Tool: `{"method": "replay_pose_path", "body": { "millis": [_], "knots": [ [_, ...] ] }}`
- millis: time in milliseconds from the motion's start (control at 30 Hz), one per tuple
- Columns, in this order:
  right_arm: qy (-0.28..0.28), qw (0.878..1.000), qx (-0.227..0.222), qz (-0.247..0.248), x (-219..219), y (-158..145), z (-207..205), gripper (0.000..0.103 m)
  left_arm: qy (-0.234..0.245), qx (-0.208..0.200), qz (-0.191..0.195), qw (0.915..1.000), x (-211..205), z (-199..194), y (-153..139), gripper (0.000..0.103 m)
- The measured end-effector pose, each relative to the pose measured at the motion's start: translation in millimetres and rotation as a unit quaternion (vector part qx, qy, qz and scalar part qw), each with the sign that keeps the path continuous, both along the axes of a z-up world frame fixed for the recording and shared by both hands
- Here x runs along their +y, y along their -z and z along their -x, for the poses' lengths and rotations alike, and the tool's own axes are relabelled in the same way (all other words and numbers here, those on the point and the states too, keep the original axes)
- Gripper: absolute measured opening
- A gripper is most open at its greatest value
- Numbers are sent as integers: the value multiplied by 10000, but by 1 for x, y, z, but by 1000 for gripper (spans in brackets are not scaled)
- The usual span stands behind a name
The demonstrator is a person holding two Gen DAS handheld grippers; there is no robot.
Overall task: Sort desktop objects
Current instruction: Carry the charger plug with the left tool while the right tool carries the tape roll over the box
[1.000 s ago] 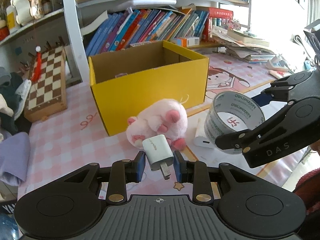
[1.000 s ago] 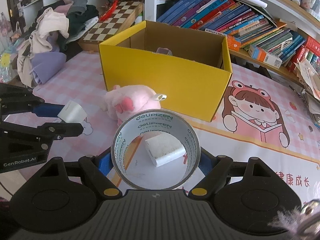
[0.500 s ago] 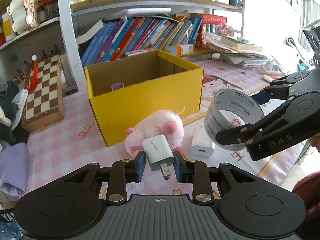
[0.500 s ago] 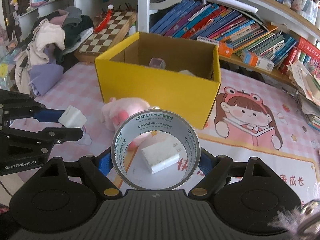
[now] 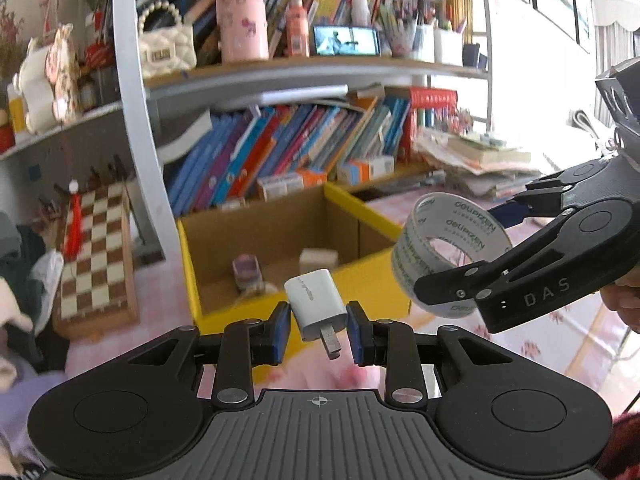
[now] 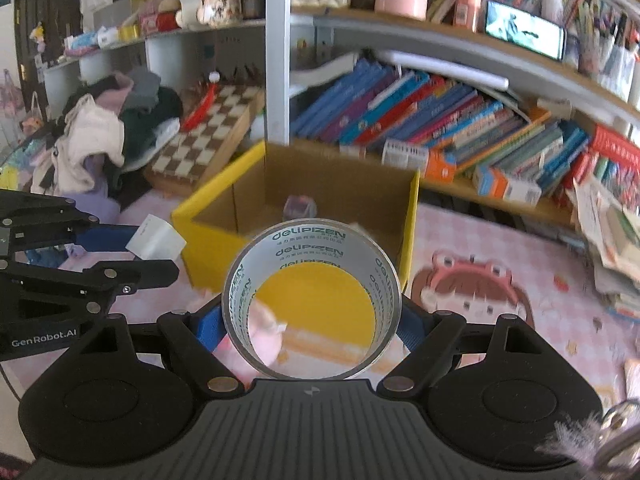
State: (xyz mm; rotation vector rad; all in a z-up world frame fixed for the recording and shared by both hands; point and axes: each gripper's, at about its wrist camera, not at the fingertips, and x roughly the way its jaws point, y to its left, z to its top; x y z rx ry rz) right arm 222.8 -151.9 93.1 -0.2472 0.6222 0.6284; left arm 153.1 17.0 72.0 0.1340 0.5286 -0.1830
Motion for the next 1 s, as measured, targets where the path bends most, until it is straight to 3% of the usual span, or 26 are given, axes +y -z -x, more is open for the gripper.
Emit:
{"method": "replay_pose_path", "body": {
  "millis": [333, 1000],
  "knots": [
    [-374, 9989, -269, 45, 6, -14, -42, 82, -106, -152, -168, 9997, -6, -35, -9, 28],
    [-824, 9950, -533, 206, 37, -11, -122, 82, -397, 277, -379, 9981, 7, -111, 8, 28]
  ]
}}
